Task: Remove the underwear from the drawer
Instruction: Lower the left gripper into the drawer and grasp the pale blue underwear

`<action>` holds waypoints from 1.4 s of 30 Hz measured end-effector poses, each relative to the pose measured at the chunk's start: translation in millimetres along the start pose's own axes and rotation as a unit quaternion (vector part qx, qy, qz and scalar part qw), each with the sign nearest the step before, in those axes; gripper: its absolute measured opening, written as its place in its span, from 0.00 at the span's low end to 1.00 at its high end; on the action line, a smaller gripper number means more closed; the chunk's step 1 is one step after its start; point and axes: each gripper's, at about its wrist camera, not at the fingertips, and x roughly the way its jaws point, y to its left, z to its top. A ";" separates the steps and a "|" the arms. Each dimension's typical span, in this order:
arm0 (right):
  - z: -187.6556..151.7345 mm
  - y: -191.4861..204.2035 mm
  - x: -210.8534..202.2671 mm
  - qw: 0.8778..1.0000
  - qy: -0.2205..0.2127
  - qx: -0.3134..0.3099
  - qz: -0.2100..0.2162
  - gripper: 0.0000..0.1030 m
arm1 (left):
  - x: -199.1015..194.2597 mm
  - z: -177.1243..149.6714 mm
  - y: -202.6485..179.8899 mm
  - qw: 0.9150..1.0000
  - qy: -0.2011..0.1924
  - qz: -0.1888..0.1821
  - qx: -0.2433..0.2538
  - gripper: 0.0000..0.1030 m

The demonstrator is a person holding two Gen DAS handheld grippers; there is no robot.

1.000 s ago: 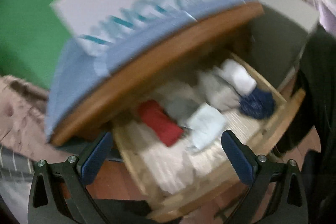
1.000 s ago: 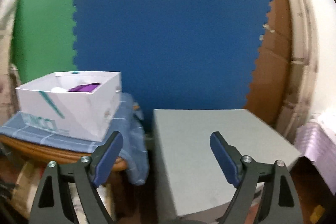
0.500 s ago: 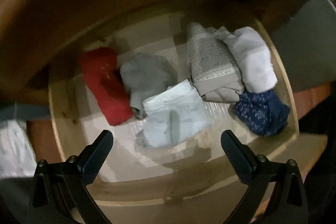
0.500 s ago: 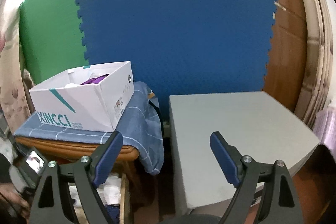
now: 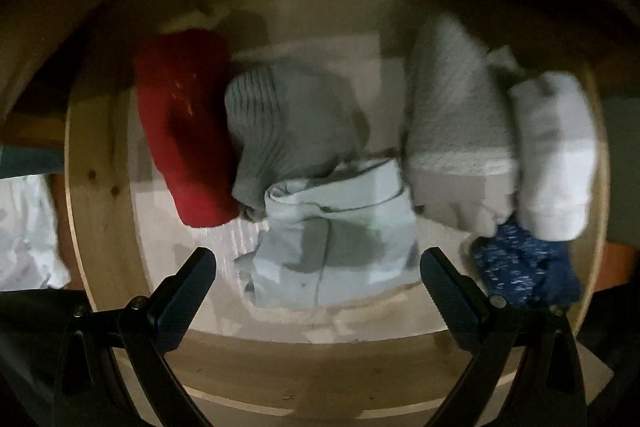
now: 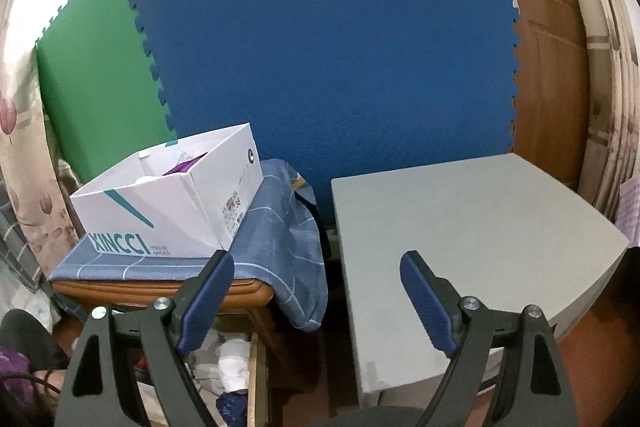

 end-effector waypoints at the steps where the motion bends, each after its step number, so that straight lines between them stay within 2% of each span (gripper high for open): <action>1: -0.1 -0.9 0.3 1.000 0.001 0.003 0.002 0.85 | 4.2 2.7 -2.2 1.000 0.012 -0.002 0.002 0.96; 5: -0.9 -3.6 1.2 1.000 0.004 0.009 0.006 0.85 | 16.1 10.0 -4.5 0.999 0.036 -0.009 -0.001 0.94; 8: -1.2 -3.5 2.7 1.000 0.007 0.009 0.010 0.85 | 33.1 13.1 -3.4 0.996 0.085 -0.021 -0.010 0.92; 9: -1.2 -3.4 2.8 1.000 0.008 0.009 0.011 0.85 | 35.7 14.0 -3.3 0.995 0.092 -0.028 -0.017 0.88; 14: -1.6 0.1 5.1 1.000 0.014 0.003 0.010 0.85 | 46.8 15.7 5.6 0.992 0.102 -0.058 -0.036 0.81; 15: -1.7 1.0 5.9 1.000 0.016 0.001 0.009 0.85 | 48.3 16.2 7.0 0.992 0.103 -0.064 -0.039 0.76; 17: -2.0 2.4 6.2 1.000 0.017 -0.003 0.008 0.85 | 51.3 17.0 14.4 0.990 0.102 -0.079 -0.049 0.72; 19: -2.2 3.3 6.3 1.000 0.017 -0.005 0.007 0.85 | 52.0 16.0 26.3 0.988 0.090 -0.109 -0.068 0.61; 22: -2.4 2.3 6.7 1.000 0.019 -0.005 0.007 0.85 | 45.7 11.8 38.4 0.985 0.065 -0.138 -0.086 0.51; 27: -1.9 2.4 8.9 1.000 0.025 -0.004 0.004 0.85 | 24.9 0.0 50.1 0.983 0.010 -0.157 -0.094 0.50; 30: -1.9 5.8 10.5 1.000 0.027 -0.010 0.001 0.85 | 7.2 -15.1 52.2 0.983 -0.025 -0.167 -0.079 0.50; 35: -2.3 11.3 13.6 0.999 0.031 -0.022 -0.004 0.85 | -16.4 -34.3 54.4 0.978 -0.046 -0.198 -0.047 0.50; 39: -2.5 11.7 13.2 0.999 0.029 -0.022 -0.004 0.85 | -38.9 -56.2 64.1 0.976 -0.064 -0.206 -0.006 0.50; 42: -2.7 12.0 13.4 0.999 0.030 -0.025 -0.006 0.85 | -53.3 -75.7 57.2 0.974 -0.078 -0.212 0.016 0.50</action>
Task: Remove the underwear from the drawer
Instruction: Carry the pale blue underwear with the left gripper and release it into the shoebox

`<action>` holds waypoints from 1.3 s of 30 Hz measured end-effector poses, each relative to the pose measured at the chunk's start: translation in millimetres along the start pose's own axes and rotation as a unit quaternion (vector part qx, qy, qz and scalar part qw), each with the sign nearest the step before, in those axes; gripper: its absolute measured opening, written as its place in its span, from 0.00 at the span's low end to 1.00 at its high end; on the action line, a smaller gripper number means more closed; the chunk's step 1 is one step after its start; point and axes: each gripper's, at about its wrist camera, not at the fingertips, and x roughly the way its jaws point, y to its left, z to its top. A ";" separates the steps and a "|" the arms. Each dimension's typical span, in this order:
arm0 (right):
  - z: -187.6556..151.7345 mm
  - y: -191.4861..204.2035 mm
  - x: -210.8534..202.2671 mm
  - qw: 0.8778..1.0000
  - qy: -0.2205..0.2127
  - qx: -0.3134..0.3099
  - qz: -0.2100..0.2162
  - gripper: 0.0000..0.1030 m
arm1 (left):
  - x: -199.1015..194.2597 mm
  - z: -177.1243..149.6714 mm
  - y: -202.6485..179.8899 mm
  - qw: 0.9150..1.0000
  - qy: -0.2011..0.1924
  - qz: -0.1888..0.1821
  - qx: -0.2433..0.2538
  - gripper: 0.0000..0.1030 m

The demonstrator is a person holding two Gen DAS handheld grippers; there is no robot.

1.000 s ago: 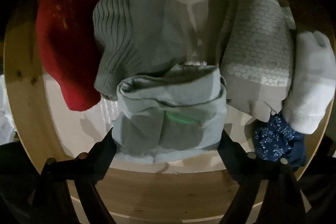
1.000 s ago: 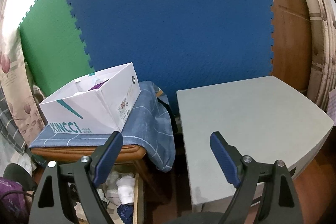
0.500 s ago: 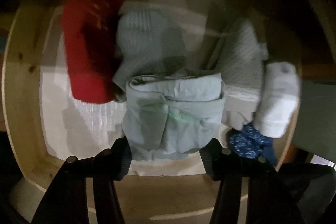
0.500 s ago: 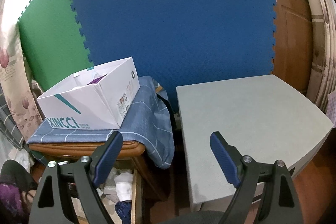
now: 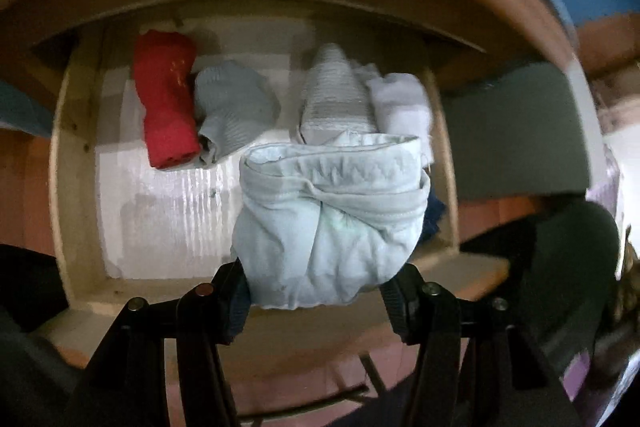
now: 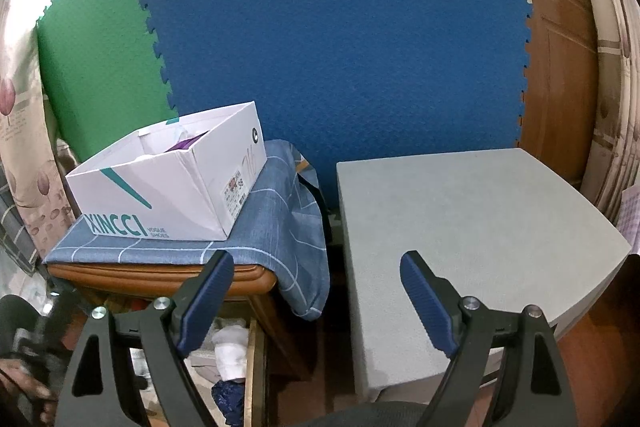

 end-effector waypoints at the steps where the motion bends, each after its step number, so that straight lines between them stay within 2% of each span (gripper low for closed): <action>1: 0.0 0.5 0.1 1.000 0.000 -0.002 -0.001 0.85 | -1.6 -3.0 1.4 1.000 -0.003 -0.003 0.007 0.50; 3: 0.2 1.9 0.2 1.000 0.001 -0.005 -0.002 0.85 | -13.6 -9.9 3.8 1.000 -0.013 -0.006 0.019 0.50; 4: 0.1 2.4 0.2 1.000 0.002 -0.007 -0.003 0.85 | -25.2 -6.0 -11.0 1.000 -0.019 -0.005 0.023 0.50; 9: 0.4 4.1 1.1 1.000 0.003 -0.010 -0.004 0.85 | -75.0 -2.2 -22.3 0.997 -0.057 -0.010 0.051 0.51; 15: 0.4 3.8 1.2 1.000 0.003 -0.009 -0.004 0.85 | -149.9 4.9 -49.7 0.988 -0.119 -0.012 0.092 0.51; 19: 0.9 3.7 1.6 1.000 0.003 -0.008 -0.003 0.85 | -194.8 26.2 -65.3 0.981 -0.157 -0.018 0.111 0.51; 24: 1.0 3.5 1.4 1.000 0.003 -0.007 -0.002 0.85 | -239.2 61.6 -79.3 0.971 -0.203 -0.001 0.127 0.51; 30: 0.6 4.1 1.4 1.000 0.004 -0.005 -0.001 0.85 | -269.6 109.6 -90.7 0.953 -0.261 0.049 0.148 0.52; 35: 0.6 5.1 1.1 1.000 0.004 -0.007 -0.001 0.85 | -262.1 161.0 -81.6 0.951 -0.264 0.081 0.136 0.52; 39: 0.3 4.7 1.4 1.000 0.005 -0.006 0.000 0.85 | -236.4 190.1 -68.5 0.953 -0.245 0.116 0.135 0.52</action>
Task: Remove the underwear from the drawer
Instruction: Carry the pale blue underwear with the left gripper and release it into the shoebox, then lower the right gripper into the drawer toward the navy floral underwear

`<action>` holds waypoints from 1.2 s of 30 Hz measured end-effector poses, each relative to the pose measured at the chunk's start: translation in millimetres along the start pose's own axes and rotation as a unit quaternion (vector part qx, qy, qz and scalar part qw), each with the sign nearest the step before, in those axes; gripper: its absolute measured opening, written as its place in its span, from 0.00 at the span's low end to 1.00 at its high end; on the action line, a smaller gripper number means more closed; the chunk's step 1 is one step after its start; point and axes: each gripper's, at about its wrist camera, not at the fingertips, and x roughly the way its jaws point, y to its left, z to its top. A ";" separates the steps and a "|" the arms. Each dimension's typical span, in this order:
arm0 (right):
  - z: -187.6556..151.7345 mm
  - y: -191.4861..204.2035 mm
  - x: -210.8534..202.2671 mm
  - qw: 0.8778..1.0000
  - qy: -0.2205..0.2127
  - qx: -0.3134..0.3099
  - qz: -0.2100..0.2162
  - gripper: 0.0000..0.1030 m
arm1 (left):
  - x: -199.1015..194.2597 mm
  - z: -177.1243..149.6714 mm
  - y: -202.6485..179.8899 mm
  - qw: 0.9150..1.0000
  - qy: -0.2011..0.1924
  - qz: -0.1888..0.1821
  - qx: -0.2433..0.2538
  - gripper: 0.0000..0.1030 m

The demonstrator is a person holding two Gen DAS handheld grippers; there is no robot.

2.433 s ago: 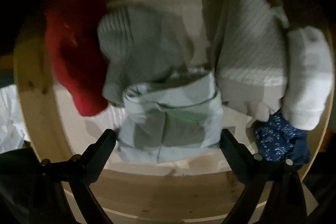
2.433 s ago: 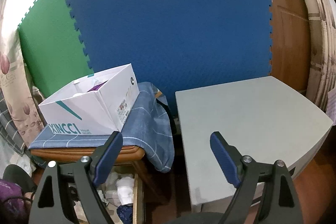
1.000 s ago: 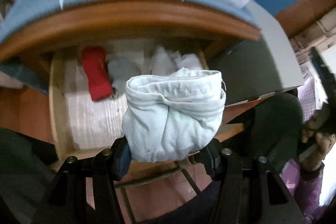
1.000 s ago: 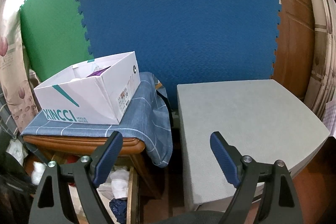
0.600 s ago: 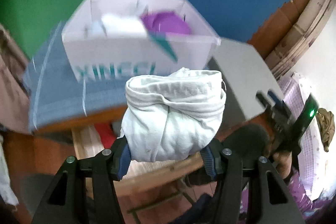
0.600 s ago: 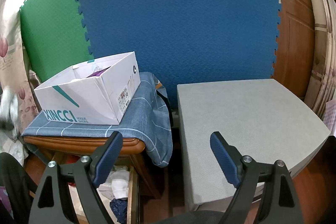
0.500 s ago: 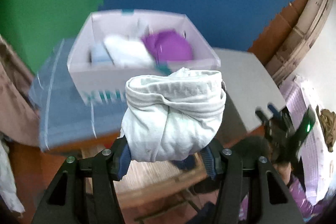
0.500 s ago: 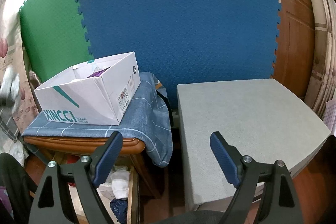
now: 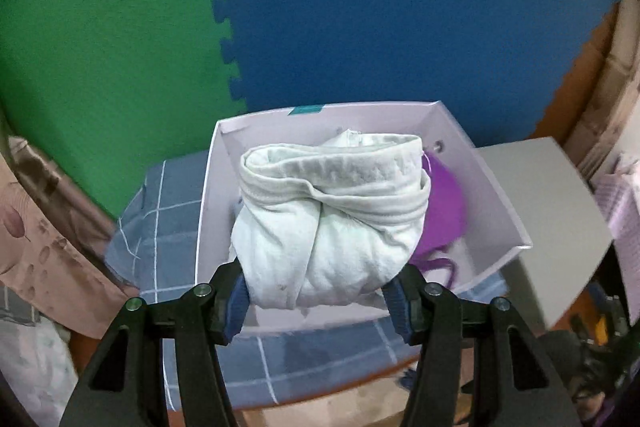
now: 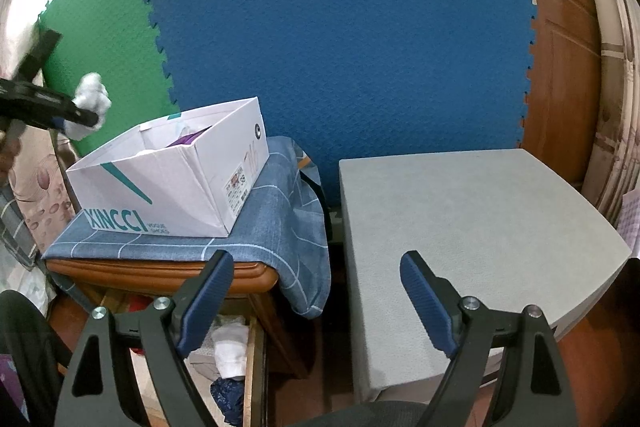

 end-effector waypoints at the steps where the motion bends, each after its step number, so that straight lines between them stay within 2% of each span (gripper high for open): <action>1: -0.1 0.0 0.1 1.000 0.000 0.000 0.000 0.85 | 9.0 -0.3 2.0 1.000 0.008 0.003 0.000 0.52; 4: -0.2 0.2 1.5 1.000 0.002 0.000 0.001 0.85 | 30.6 -1.2 8.4 0.999 0.031 0.009 -0.006 0.52; 12: -0.5 3.2 3.2 1.000 0.006 -0.004 0.001 0.85 | 61.8 -11.4 7.9 0.998 0.061 0.018 0.006 0.53; 21: -0.5 3.6 3.3 1.000 0.007 -0.005 0.001 0.85 | 72.7 -18.4 10.9 0.997 0.073 0.026 0.003 0.55; 25: -0.5 3.1 3.3 1.000 0.007 -0.005 0.001 0.85 | 73.5 -18.0 13.3 0.996 0.079 0.032 -0.001 0.61; 27: -0.8 3.2 3.4 1.000 0.007 -0.005 0.001 0.85 | 74.3 -17.1 13.6 0.996 0.079 0.038 0.002 0.66; 30: -0.8 3.4 3.4 1.000 0.007 -0.005 0.001 0.85 | 72.1 -16.1 13.4 0.995 0.072 0.069 0.011 0.75; 36: -1.3 3.5 4.0 1.000 0.008 -0.008 0.003 0.85 | 42.7 -18.0 7.4 0.996 0.009 0.085 0.022 0.81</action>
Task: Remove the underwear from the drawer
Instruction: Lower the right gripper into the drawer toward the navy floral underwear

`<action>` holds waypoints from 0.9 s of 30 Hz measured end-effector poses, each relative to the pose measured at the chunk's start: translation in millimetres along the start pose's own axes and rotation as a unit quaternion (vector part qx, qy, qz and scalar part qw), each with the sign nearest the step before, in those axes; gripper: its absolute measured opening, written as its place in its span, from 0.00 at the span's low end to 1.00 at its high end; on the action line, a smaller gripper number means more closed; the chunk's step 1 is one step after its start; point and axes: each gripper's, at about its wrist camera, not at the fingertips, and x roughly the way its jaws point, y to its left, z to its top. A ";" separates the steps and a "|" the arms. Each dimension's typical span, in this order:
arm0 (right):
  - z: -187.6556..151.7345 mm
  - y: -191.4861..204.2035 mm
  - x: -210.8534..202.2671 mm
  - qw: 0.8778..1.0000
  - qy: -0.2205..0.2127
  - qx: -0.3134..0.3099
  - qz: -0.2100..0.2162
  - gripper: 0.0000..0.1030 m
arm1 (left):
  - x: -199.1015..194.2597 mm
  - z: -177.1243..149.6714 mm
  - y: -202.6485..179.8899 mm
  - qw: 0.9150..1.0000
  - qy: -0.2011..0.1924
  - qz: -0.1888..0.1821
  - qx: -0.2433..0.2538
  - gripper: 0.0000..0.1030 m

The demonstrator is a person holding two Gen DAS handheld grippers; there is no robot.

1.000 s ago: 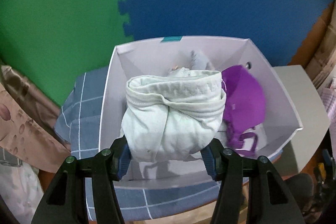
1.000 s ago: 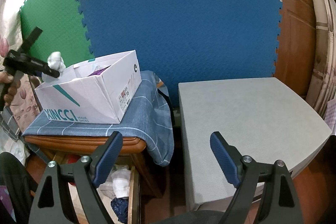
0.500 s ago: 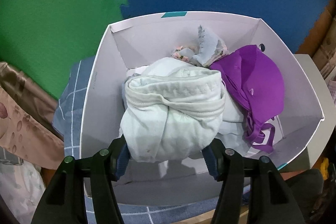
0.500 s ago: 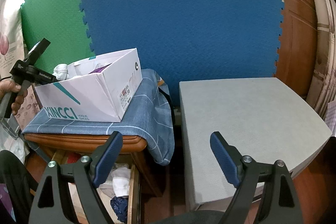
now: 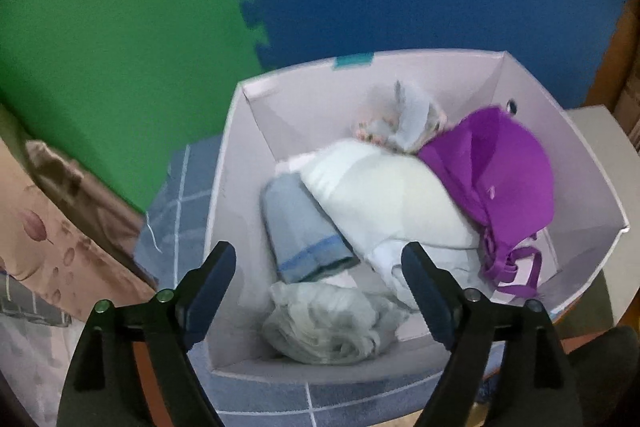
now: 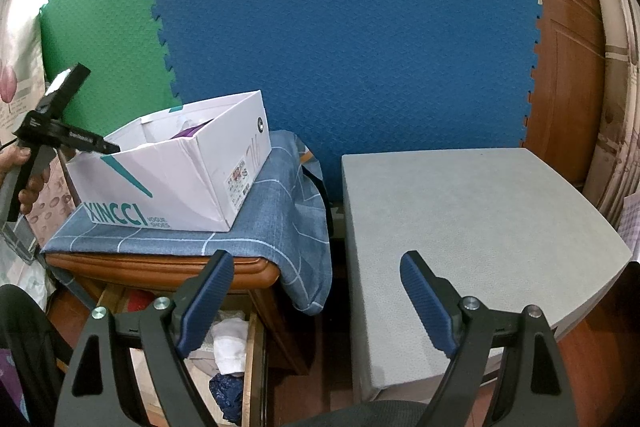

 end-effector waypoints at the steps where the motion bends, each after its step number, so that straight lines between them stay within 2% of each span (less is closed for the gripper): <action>1: -0.4 0.0 0.4 1.000 0.001 -0.001 0.002 0.85 | -10.1 -3.3 2.6 1.000 -0.021 -0.001 -0.007 0.82; 4: -1.5 1.0 -0.2 1.000 0.001 -0.004 0.007 0.85 | -37.1 -19.9 14.8 0.997 -0.071 -0.020 -0.035 0.87; 7: -2.6 4.5 -1.9 1.000 0.001 -0.012 0.017 0.85 | -60.2 -41.1 25.1 0.992 -0.116 -0.014 -0.044 0.95; 9: -3.5 10.7 -0.5 0.999 0.010 -0.023 0.032 0.85 | -72.1 -66.7 37.3 0.990 -0.134 -0.011 -0.046 0.96; 13: -6.8 32.5 9.4 0.994 0.050 -0.065 0.069 0.85 | -73.2 -111.4 62.0 0.992 -0.110 0.000 -0.056 0.97; 15: -11.1 48.2 16.3 0.987 0.085 -0.088 0.106 0.85 | -67.6 -132.7 75.1 0.994 -0.089 0.002 -0.069 0.97; 16: -15.3 59.1 21.9 0.979 0.113 -0.100 0.133 0.85 | -64.6 -145.5 83.2 0.994 -0.079 0.000 -0.079 0.97; 19: -29.4 89.2 38.6 0.961 0.180 -0.141 0.152 0.84 | -61.5 -174.3 99.6 0.993 -0.072 0.015 -0.095 0.97; 23: -52.5 123.6 78.0 0.931 0.283 -0.144 0.180 0.64 | -57.0 -199.1 106.4 0.992 -0.073 0.025 -0.095 0.97; 25: -71.0 134.7 103.4 0.911 0.345 -0.130 0.184 0.61 | -56.2 -203.9 105.2 0.993 -0.074 0.014 -0.095 0.96; 27: -88.0 144.4 121.6 0.896 0.386 -0.132 0.176 0.61 | -60.7 -205.7 99.8 0.993 -0.089 0.014 -0.082 0.97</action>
